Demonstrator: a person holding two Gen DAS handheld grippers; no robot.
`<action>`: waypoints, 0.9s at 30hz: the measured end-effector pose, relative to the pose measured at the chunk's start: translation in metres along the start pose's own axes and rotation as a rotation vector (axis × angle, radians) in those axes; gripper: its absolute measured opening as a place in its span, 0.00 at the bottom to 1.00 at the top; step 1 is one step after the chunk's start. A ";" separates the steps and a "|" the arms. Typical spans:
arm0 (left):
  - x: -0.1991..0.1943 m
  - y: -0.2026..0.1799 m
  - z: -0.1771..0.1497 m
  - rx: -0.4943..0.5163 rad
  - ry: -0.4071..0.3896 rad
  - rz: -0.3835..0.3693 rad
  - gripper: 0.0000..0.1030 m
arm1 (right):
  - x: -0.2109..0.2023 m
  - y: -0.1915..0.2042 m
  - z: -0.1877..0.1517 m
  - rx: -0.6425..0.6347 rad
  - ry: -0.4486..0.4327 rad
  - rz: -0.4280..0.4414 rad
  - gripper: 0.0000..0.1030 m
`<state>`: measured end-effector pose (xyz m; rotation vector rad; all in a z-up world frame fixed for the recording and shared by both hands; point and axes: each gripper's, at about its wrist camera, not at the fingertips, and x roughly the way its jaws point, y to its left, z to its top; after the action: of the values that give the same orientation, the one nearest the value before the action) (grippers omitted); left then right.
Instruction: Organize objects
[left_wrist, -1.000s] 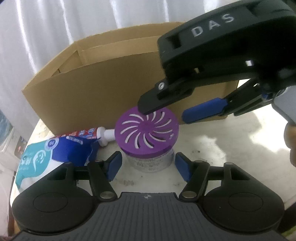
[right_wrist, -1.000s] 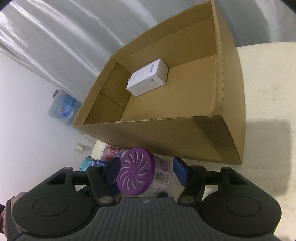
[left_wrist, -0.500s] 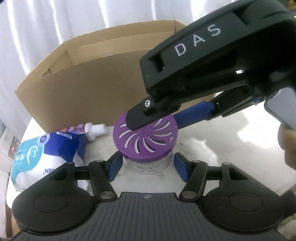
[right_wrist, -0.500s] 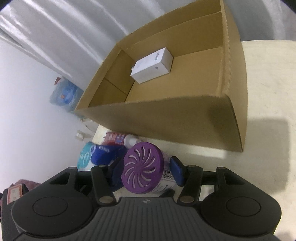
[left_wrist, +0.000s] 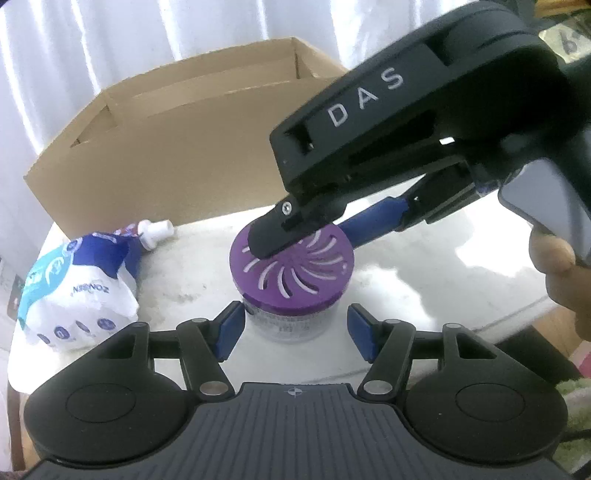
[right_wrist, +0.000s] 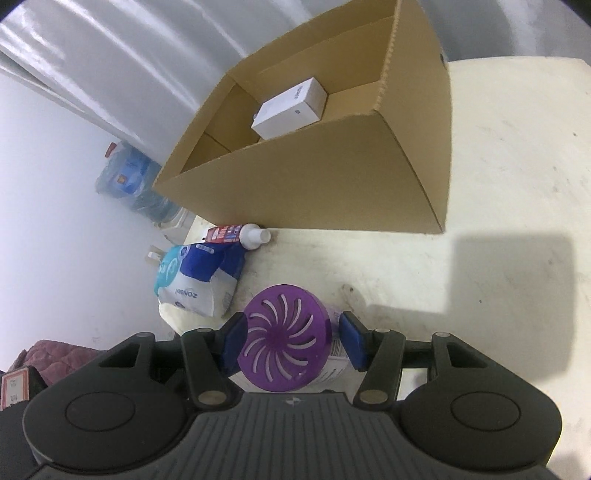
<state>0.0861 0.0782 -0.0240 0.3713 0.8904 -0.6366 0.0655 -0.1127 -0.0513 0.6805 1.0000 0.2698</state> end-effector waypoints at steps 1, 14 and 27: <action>0.004 0.003 0.002 0.003 0.002 0.002 0.60 | -0.001 -0.001 -0.001 0.004 -0.003 0.001 0.57; -0.016 -0.001 -0.017 0.032 -0.033 0.063 0.71 | -0.024 -0.010 -0.006 0.022 -0.082 -0.037 0.57; -0.008 -0.003 -0.021 -0.012 -0.014 0.021 0.75 | -0.016 -0.009 -0.010 0.027 -0.075 -0.036 0.58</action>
<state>0.0678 0.0897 -0.0303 0.3650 0.8759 -0.6132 0.0480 -0.1239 -0.0497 0.6922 0.9451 0.1984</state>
